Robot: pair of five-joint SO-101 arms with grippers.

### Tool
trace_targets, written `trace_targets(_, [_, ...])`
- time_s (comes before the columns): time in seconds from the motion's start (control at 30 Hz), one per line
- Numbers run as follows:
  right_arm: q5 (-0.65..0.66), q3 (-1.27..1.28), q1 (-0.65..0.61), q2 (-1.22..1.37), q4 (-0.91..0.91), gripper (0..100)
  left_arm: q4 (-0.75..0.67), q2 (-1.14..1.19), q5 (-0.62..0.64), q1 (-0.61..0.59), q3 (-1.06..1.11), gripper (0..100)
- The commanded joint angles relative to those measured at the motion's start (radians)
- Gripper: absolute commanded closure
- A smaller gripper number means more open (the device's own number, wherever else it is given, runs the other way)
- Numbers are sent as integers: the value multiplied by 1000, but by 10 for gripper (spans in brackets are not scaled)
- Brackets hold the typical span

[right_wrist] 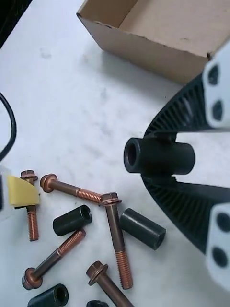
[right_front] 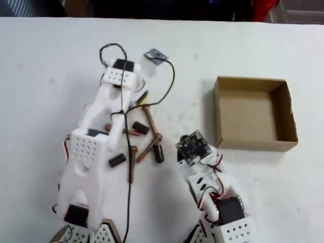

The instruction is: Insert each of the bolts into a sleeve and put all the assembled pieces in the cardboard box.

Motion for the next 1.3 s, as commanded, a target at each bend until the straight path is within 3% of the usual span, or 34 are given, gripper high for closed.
trace_targets(0.0, [9, 28, -12, -15, -99, 982, 133, -120, 6, -16, -44, 980])
trace_targets(0.23, [2, 54, -64, -13, -159, 982, 249, -183, 9, -61, -37, 980])
trace_targets(0.5, [-5, 54, -162, -13, -194, 982, 296, -255, 114, -119, -35, 980])
trace_targets(0.7, [-163, 54, -156, -13, -265, 982, 325, -300, 120, -122, -20, 980])
trace_targets(0.87, [-167, 54, -157, -13, -308, 982, 272, -400, 120, -122, 180, 980])
trace_targets(1.13, [-169, 54, -171, -13, -390, 982, -18, -774, 117, -133, 733, 980])
trace_targets(1.27, [-169, 54, -239, -13, -387, 982, -120, -974, 118, -130, 948, 980])
